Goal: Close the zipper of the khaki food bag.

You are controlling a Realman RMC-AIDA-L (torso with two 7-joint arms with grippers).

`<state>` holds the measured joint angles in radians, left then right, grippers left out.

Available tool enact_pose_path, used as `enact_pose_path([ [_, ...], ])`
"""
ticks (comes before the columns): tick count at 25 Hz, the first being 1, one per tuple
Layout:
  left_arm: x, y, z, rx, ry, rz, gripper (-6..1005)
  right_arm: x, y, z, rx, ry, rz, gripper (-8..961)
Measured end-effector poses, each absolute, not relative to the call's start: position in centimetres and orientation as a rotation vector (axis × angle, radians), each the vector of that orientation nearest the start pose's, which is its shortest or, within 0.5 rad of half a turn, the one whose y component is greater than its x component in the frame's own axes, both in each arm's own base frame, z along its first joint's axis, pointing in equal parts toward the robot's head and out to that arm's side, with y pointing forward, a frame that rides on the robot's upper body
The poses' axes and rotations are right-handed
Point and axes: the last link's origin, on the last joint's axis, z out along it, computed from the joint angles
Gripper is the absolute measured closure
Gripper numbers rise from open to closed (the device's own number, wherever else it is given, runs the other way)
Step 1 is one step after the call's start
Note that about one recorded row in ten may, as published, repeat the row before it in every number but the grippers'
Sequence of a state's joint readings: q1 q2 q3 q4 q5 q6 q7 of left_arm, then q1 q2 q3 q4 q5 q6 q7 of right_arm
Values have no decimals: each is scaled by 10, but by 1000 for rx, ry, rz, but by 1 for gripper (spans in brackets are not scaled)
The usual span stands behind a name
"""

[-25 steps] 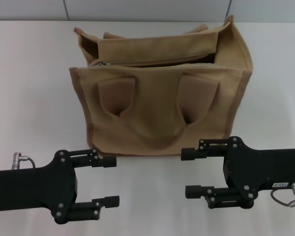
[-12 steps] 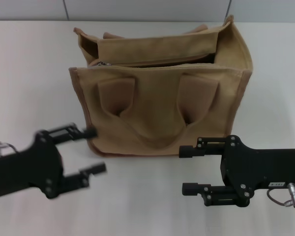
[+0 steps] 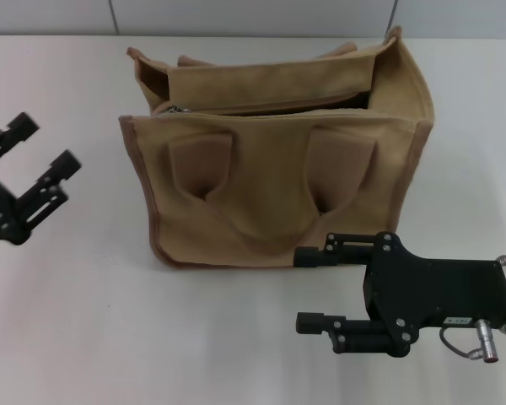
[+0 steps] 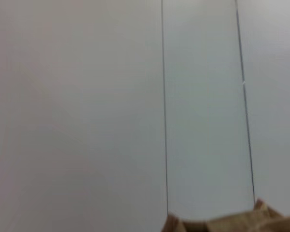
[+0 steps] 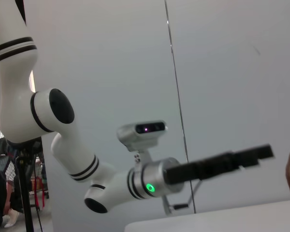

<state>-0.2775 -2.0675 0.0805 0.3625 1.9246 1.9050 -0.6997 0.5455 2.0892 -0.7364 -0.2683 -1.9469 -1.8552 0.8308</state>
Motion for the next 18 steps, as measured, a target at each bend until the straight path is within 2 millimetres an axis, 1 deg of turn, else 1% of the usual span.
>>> enact_pose_path([
  [1,-324,238,31,-2108,-307,-1075,350,234,251,-53,-2910,146,1239,293],
  [2,-324,238,31,-2108,-307,-1075,351,234,251,-53,-2910,146,1239,293],
  [5,-321,253,18,-2154,-339,-1034,354,233,251,-54,-2907,134,1242,293],
  [6,-319,264,9,-2188,-357,-989,355,232,251,-55,-2911,130,1245,293],
  [7,-319,264,9,-2188,-357,-989,356,232,251,-55,-2911,130,1245,293],
  [11,-314,279,-5,-2252,-367,-930,360,233,250,-58,-2913,150,1242,293],
  [15,-309,285,-12,-2278,-371,-923,364,235,249,-59,-2906,165,1233,293],
  [16,-303,289,-16,-2285,-364,-941,365,235,249,-60,-2905,167,1233,293],
  [18,-300,290,-17,-2288,-359,-951,367,235,249,-60,-2906,169,1235,293],
])
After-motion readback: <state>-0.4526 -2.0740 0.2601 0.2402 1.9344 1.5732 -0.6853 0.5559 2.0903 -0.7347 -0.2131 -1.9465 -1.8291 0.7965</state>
